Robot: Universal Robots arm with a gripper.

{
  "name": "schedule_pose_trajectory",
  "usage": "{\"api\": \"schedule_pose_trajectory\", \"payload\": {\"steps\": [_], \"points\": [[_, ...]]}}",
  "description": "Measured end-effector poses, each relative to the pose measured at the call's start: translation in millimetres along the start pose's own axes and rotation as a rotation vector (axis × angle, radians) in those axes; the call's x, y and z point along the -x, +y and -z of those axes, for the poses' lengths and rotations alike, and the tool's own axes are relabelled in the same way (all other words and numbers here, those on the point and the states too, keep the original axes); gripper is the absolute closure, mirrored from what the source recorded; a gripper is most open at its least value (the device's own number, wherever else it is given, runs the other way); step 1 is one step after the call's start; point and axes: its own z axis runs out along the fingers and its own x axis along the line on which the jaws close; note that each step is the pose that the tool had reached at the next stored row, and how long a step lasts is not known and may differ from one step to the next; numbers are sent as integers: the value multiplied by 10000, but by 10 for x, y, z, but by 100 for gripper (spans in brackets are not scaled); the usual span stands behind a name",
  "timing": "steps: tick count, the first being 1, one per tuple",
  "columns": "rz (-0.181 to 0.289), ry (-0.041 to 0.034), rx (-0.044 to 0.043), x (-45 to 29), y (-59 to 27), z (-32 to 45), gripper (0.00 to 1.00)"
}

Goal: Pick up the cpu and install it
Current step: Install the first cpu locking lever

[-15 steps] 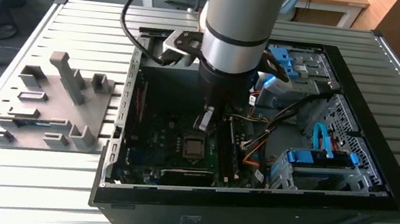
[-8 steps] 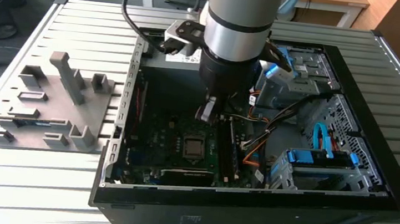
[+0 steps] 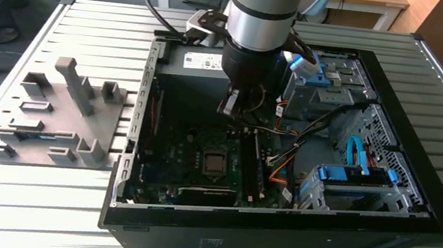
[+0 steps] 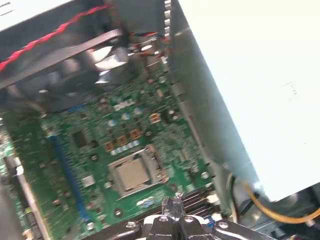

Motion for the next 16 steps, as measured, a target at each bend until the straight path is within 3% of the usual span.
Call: {"api": "schedule_pose_trajectory", "payload": {"steps": [7, 16], "points": [[1, 3, 26, 222, 51, -107, 90], [0, 7, 36, 243, 24, -271, 90]]}}
